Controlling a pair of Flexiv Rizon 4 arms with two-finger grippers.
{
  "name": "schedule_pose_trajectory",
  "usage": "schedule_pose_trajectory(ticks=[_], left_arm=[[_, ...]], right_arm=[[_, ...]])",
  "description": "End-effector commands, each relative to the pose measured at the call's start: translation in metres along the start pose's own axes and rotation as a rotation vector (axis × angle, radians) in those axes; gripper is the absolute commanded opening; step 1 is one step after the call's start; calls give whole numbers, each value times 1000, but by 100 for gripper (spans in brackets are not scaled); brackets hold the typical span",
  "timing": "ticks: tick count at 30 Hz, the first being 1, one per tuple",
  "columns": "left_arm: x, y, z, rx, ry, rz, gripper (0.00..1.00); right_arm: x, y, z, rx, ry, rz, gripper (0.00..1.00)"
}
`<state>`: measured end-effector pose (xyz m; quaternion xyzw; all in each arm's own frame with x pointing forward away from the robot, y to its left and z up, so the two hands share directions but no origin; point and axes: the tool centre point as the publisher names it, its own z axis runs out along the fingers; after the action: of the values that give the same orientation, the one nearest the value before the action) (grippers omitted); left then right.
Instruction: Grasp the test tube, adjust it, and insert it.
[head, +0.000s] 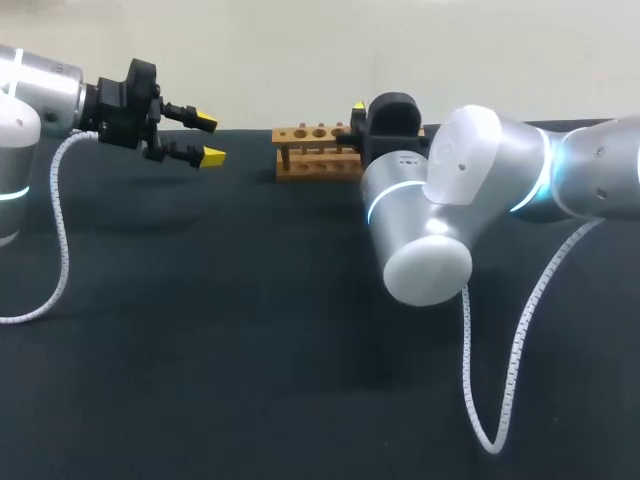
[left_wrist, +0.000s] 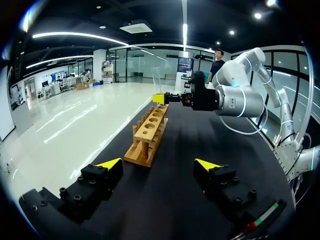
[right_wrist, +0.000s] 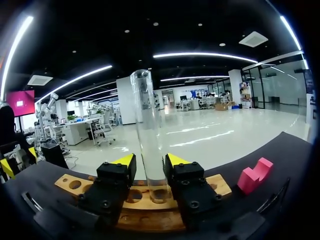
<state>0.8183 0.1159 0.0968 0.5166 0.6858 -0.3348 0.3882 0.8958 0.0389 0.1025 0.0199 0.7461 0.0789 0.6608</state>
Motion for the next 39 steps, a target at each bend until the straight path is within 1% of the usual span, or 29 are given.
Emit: schedule_pose_trajectory(ticks=[1, 3, 6, 8, 9, 12, 13, 14, 17, 18, 19, 24, 27, 29, 30, 31, 32, 33, 35, 39], left_arm=[[1, -1, 0, -3, -4, 3, 100], [1, -1, 0, -3, -4, 3, 100], [1, -1, 0, -3, -4, 3, 100], [1, -1, 0, -3, -4, 3, 100], [1, -1, 0, -3, -4, 3, 100], [1, -1, 0, -3, -4, 3, 100], [1, -1, 0, -3, -4, 3, 100], [1, -1, 0, -3, -4, 3, 100], [1, -1, 0, -3, -4, 3, 100], [1, -1, 0, -3, -4, 3, 100], [1, -1, 0, -3, -4, 3, 100], [1, -1, 0, -3, -4, 3, 100], [1, -1, 0, -3, -4, 3, 100], [1, -1, 0, -3, -4, 3, 100], [1, -1, 0, -3, -4, 3, 100], [1, -1, 0, -3, -4, 3, 100], [1, -1, 0, -3, -4, 3, 100], [1, -1, 0, -3, -4, 3, 100], [1, -1, 0, -3, -4, 3, 100], [1, -1, 0, -3, -4, 3, 100]], right_arm=[[-1, -2, -8, -54, -10, -3, 38], [-2, -1, -9, -46, -13, 0, 37], [-2, -2, -10, -33, -18, 3, 31], [-3, -3, -10, -27, -22, 5, 15], [-3, -3, -10, -24, -23, 7, 9], [-4, -6, -11, -11, -27, 19, 9], [-4, -6, -11, -8, -27, 22, 12], [-5, -7, -11, -7, -28, 22, 24], [-6, -8, -11, -8, -32, 16, 25], [-6, -8, -11, -9, -32, 13, 29], [-6, -8, -11, -10, -32, 11, 37], [-5, -8, -13, -15, -30, 7, 42], [-5, -8, -15, -13, -28, 9, 42], [-5, -8, -16, -9, -25, 9, 47], [-5, -8, -16, -8, -22, 6, 63], [-4, -9, -17, -7, -19, 4, 76], [-4, -9, -18, -6, -16, 3, 98], [-5, -10, -19, -6, -11, 2, 100], [-5, -11, -22, -11, 2, 2, 100], [-5, -14, -30, -63, 38, 9, 100]])
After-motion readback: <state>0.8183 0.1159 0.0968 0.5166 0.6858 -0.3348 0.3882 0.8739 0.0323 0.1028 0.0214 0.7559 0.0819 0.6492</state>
